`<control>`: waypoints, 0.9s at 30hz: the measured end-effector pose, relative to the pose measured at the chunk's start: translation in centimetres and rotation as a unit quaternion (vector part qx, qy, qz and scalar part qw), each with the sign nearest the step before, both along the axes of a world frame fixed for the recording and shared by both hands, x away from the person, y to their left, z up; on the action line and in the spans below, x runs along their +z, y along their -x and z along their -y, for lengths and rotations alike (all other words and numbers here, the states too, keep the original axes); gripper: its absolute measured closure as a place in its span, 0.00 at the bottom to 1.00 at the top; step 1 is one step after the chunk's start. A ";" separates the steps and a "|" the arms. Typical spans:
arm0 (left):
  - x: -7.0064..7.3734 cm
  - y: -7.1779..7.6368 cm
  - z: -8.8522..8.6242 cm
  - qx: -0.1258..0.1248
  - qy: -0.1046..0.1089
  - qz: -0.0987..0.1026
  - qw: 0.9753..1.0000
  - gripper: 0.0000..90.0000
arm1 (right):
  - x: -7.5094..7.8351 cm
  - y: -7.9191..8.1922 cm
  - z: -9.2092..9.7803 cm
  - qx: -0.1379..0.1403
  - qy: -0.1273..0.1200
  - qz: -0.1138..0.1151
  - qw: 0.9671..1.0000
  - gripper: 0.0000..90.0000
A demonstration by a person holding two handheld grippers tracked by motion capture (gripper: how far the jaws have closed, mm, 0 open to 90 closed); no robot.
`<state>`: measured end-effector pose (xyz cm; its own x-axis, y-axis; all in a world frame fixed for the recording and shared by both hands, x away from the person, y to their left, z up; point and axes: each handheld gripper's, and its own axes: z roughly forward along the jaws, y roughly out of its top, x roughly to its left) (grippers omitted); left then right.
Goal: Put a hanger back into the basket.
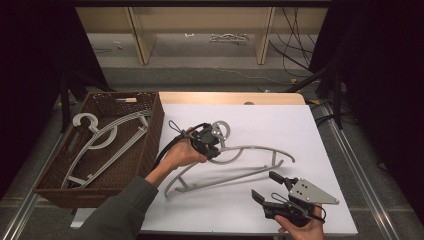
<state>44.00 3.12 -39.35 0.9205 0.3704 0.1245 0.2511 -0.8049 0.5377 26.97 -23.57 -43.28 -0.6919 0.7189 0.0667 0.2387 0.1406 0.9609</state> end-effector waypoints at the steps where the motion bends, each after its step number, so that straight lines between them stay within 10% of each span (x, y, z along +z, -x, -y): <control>1: 0.3 -0.1 -0.2 0.003 0.003 -0.002 1.000 0.92 | 0.0 0.0 0.0 -0.001 0.001 -0.001 1.000 0.23; 27: 9.4 -1.3 -4.1 0.053 0.069 0.028 0.996 0.92 | 0.0 0.0 0.0 -0.001 0.001 0.001 1.000 0.23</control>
<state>45.28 7.18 -29.98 0.8680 0.4830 0.1152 0.2979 -0.6922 0.6574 27.00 -23.57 -43.29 -0.6908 0.7202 0.0639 0.2364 0.1414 0.9613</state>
